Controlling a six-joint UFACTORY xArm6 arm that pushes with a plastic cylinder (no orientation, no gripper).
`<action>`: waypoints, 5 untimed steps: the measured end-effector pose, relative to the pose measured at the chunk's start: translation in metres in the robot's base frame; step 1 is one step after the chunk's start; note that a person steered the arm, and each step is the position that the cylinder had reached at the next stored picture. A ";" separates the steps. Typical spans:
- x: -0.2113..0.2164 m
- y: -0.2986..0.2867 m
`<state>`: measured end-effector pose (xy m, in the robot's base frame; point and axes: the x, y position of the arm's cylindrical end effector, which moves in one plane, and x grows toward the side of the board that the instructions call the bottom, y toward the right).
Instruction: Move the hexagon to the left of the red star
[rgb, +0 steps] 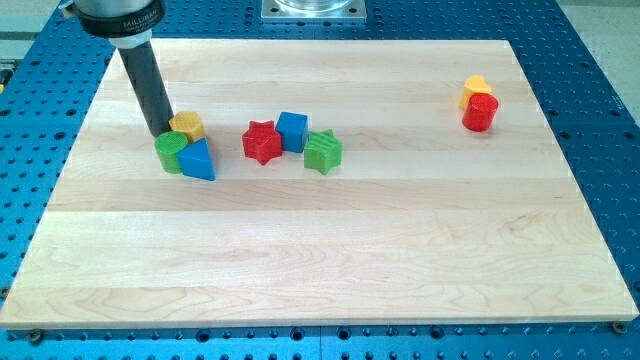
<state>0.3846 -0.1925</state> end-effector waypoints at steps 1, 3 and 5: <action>0.000 0.017; -0.012 0.085; -0.012 0.161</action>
<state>0.3729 -0.0310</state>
